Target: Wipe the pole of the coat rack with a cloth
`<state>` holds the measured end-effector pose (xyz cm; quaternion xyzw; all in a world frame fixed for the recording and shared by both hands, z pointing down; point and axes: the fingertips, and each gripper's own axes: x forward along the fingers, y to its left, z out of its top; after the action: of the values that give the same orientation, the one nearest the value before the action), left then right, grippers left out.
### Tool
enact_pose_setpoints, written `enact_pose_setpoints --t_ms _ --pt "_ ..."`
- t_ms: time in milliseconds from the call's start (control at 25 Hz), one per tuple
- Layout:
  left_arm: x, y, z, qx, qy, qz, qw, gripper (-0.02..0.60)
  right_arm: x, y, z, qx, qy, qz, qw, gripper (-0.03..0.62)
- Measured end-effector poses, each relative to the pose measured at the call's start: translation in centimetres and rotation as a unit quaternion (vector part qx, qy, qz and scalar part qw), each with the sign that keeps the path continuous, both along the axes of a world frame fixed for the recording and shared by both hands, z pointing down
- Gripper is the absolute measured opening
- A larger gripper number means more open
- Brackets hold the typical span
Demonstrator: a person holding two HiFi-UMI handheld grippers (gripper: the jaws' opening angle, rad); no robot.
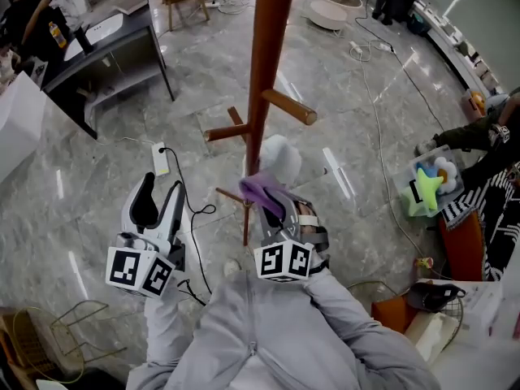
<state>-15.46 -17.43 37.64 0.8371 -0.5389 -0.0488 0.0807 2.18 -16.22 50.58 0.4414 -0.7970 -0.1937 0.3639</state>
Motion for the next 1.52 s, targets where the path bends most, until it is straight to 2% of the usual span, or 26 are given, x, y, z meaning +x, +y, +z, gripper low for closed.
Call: enact_pose_setpoints --t_ms 280,520,680,880,1040,1520 --pt "1.6 -0.3 -0.4 0.006 -0.003 0.017 0.9998 0.276 2.1 0.1 -5.6 0.033 -0.083 0.038 0.995 0.060" --pt "2.7 -0.3 -0.9 0.011 -0.004 0.027 0.9996 0.276 4.0 -0.2 -11.6 0.064 -0.186 0.064 0.978 0.060" --pt "3.2 -0.2 -1.3 0.016 -0.004 0.031 0.9994 0.276 5.6 -0.6 -14.3 0.072 -0.203 0.086 0.973 0.060" --pt "3.5 0.0 -1.4 0.019 -0.004 0.033 0.9993 0.275 7.5 -1.5 -15.8 0.104 -0.238 0.099 0.961 0.060" --pt "3.6 0.1 -1.5 0.020 -0.003 0.033 0.9993 0.275 9.2 -2.0 -16.1 0.112 -0.264 0.116 0.951 0.060" --pt "3.8 0.1 -1.7 0.024 -0.006 0.037 0.9990 0.276 12.9 -2.2 -15.4 0.087 -0.378 0.157 0.908 0.060"
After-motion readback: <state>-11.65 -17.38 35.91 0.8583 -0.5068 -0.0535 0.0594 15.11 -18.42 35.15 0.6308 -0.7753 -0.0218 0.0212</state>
